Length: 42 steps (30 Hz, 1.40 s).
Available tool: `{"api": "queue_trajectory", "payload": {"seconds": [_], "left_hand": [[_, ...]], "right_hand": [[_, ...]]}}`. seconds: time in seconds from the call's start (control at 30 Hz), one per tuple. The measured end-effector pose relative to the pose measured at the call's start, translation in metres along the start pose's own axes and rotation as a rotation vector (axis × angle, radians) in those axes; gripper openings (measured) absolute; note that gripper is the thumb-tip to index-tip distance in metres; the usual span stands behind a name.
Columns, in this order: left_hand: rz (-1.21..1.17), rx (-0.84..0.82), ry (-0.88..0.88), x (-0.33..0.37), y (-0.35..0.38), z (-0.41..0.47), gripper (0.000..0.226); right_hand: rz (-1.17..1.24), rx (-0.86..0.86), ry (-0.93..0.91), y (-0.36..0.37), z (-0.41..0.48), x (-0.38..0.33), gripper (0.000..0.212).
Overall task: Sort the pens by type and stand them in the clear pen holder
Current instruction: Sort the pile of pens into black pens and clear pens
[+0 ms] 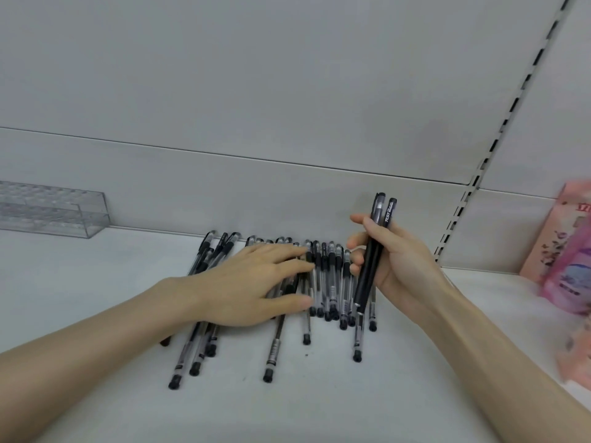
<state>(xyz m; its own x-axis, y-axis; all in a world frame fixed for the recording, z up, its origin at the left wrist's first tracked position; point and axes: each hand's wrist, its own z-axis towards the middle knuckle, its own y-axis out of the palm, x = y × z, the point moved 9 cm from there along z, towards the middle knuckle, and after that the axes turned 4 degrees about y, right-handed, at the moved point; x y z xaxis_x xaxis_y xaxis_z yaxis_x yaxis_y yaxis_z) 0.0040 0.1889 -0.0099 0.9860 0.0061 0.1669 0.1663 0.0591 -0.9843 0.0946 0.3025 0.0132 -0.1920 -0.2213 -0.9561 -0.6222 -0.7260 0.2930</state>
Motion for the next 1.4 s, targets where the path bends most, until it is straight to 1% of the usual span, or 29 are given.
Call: {"api": "queue_trajectory", "payload": {"seconds": [0.07,0.17,0.23,0.3,0.37,0.43,0.5,0.57,0.67,0.77,0.83,0.9,0.97,1.0,1.03,1.13,1.23,1.27,1.3,1.33,1.4], "left_hand": [[-0.029,0.003,0.051,0.01,0.002,0.01,0.071],[0.014,-0.009,0.1,0.015,0.009,0.02,0.073],[0.025,0.051,0.076,0.011,0.004,0.019,0.07],[-0.015,0.123,0.062,0.01,-0.002,0.016,0.065],[-0.053,0.141,0.11,0.018,-0.003,0.018,0.068],[-0.062,0.041,0.16,0.028,0.007,0.023,0.073],[-0.014,-0.085,0.158,0.031,0.018,0.025,0.073],[0.018,-0.121,0.144,0.026,0.019,0.025,0.073],[-0.069,-0.027,0.114,0.017,0.006,0.019,0.073],[-0.151,0.08,0.041,0.0,-0.012,0.009,0.069],[-0.18,0.102,-0.006,-0.016,-0.023,-0.001,0.066],[-0.18,0.006,-0.039,-0.028,-0.022,-0.013,0.07],[-0.109,-0.153,-0.054,-0.032,-0.004,-0.022,0.083],[-0.059,-0.195,-0.059,-0.033,0.004,-0.025,0.086],[-0.022,-0.188,-0.061,-0.033,0.01,-0.027,0.087],[0.004,-0.049,-0.059,-0.025,0.009,-0.025,0.085],[-0.125,0.115,-0.027,-0.017,-0.013,-0.024,0.07],[-0.178,0.156,-0.03,-0.021,-0.023,-0.027,0.066],[-0.219,0.162,-0.04,-0.029,-0.03,-0.031,0.067],[-0.24,0.117,-0.06,-0.042,-0.032,-0.036,0.074],[-0.268,-0.081,-0.116,-0.068,-0.018,-0.05,0.096]], "right_hand": [[0.016,-0.003,0.005,0.0,0.0,-0.001,0.019],[0.02,0.024,0.012,-0.005,0.0,-0.001,0.018],[0.016,0.052,0.016,-0.01,0.0,-0.001,0.016],[-0.009,0.086,0.018,-0.016,0.001,-0.004,0.015],[-0.029,0.106,0.008,-0.021,0.001,-0.008,0.015],[-0.023,0.11,-0.007,-0.024,0.001,-0.012,0.014],[-0.024,0.103,-0.008,-0.025,0.001,-0.013,0.015],[-0.032,0.094,0.002,-0.023,0.001,-0.012,0.015],[-0.034,0.092,0.011,-0.022,-0.001,-0.01,0.015],[-0.025,0.074,0.028,-0.017,-0.001,-0.005,0.016],[-0.031,0.047,0.046,-0.011,-0.001,0.0,0.017],[-0.058,0.018,0.065,-0.003,-0.002,0.005,0.017],[-0.064,-0.007,0.079,0.004,-0.003,0.009,0.018],[-0.062,-0.022,0.083,0.008,-0.004,0.01,0.019],[-0.063,-0.035,0.083,0.013,-0.005,0.011,0.019],[-0.067,-0.064,0.072,0.026,-0.006,0.013,0.02],[-0.076,-0.077,0.059,0.035,-0.006,0.015,0.021],[-0.09,-0.077,0.053,0.037,-0.007,0.015,0.021],[-0.107,-0.076,0.046,0.038,-0.007,0.015,0.021],[-0.122,-0.076,0.04,0.04,-0.008,0.016,0.021],[-0.127,-0.083,0.038,0.045,-0.009,0.018,0.021]]}}
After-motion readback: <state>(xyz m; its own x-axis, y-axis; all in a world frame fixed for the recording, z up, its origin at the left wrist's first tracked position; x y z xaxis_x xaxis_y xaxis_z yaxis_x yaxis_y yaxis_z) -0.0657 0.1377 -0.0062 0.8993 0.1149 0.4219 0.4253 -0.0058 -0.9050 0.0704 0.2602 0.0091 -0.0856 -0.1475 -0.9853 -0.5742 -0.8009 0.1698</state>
